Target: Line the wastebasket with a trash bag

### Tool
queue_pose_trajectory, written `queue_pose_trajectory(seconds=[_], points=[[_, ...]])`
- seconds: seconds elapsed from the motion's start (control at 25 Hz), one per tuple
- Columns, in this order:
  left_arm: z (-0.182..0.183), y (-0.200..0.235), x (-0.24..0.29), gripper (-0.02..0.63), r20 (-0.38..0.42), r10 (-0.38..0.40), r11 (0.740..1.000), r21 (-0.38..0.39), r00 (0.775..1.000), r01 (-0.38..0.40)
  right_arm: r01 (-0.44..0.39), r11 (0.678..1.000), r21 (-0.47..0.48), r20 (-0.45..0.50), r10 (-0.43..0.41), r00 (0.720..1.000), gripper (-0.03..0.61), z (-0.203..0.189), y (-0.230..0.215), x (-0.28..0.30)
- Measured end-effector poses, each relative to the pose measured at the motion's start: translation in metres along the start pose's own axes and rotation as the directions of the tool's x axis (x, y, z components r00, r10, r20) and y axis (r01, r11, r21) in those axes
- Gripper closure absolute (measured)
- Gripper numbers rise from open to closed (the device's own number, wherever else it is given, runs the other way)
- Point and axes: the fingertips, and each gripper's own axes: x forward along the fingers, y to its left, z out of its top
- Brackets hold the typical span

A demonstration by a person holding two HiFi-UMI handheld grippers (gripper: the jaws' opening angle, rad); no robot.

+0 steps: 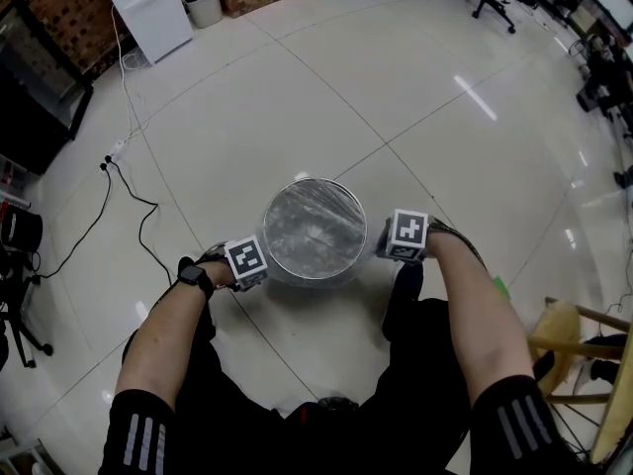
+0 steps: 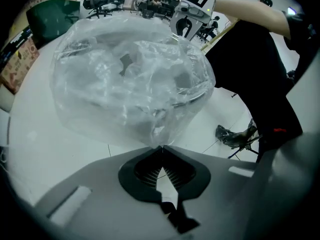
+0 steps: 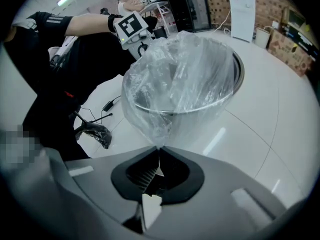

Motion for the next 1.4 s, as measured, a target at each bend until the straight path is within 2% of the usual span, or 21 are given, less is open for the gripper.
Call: queue_pose_trajectory(seconds=[0.08, 0.36, 0.44, 0.64, 0.76, 0.92, 1.04, 1.2, 1.32, 1.4], points=[[-0.005, 0.001, 0.006, 0.620, -0.032, -0.002, 1.000, -0.031, 0.999, 0.001, 0.000, 1.000, -0.001, -0.015, 0.000, 1.000, 0.566, 0.002, 0.001, 0.003], [-0.004, 0.017, 0.030, 0.620, -0.029, 0.039, 0.997, -0.061, 0.999, -0.040, 0.020, 1.000, 0.011, -0.085, -0.019, 0.996, 0.566, -0.002, -0.003, 0.017], [-0.005, 0.023, 0.031, 0.620, -0.035, 0.054, 0.996, -0.066, 0.998, -0.056, 0.014, 0.999, 0.030, -0.093, -0.012, 0.996, 0.566, -0.007, -0.005, 0.022], [-0.019, 0.028, 0.037, 0.620, -0.104, 0.058, 0.994, -0.091, 0.993, -0.067, 0.010, 0.999, 0.041, -0.091, -0.006, 0.996, 0.562, -0.008, -0.005, 0.027], [-0.015, 0.029, 0.036, 0.618, -0.086, 0.061, 0.992, -0.102, 0.994, -0.069, 0.026, 0.999, 0.047, -0.085, -0.022, 0.996, 0.551, -0.007, -0.009, 0.023], [-0.012, 0.018, 0.025, 0.506, -0.043, -0.012, 0.991, -0.133, 0.999, 0.006, 0.004, 0.999, 0.042, -0.051, -0.002, 0.999, 0.460, -0.002, -0.006, 0.010], [-0.019, 0.015, 0.008, 0.433, -0.031, -0.057, 0.988, -0.146, 0.998, 0.052, -0.021, 0.999, 0.024, -0.018, 0.022, 1.000, 0.430, 0.001, -0.004, -0.003], [-0.023, 0.022, -0.017, 0.413, 0.027, -0.059, 0.984, -0.165, 0.998, 0.062, -0.019, 0.999, 0.033, 0.067, 0.017, 0.998, 0.423, 0.012, -0.005, -0.036], [-0.022, 0.032, -0.037, 0.413, 0.082, -0.061, 0.981, -0.180, 0.995, 0.075, 0.049, 0.997, 0.066, 0.168, -0.059, 0.984, 0.423, 0.027, -0.019, -0.067], [-0.019, 0.045, -0.053, 0.413, 0.129, -0.041, 0.979, -0.194, 0.991, 0.066, 0.101, 0.990, 0.100, 0.254, -0.123, 0.959, 0.423, 0.044, -0.032, -0.085]])
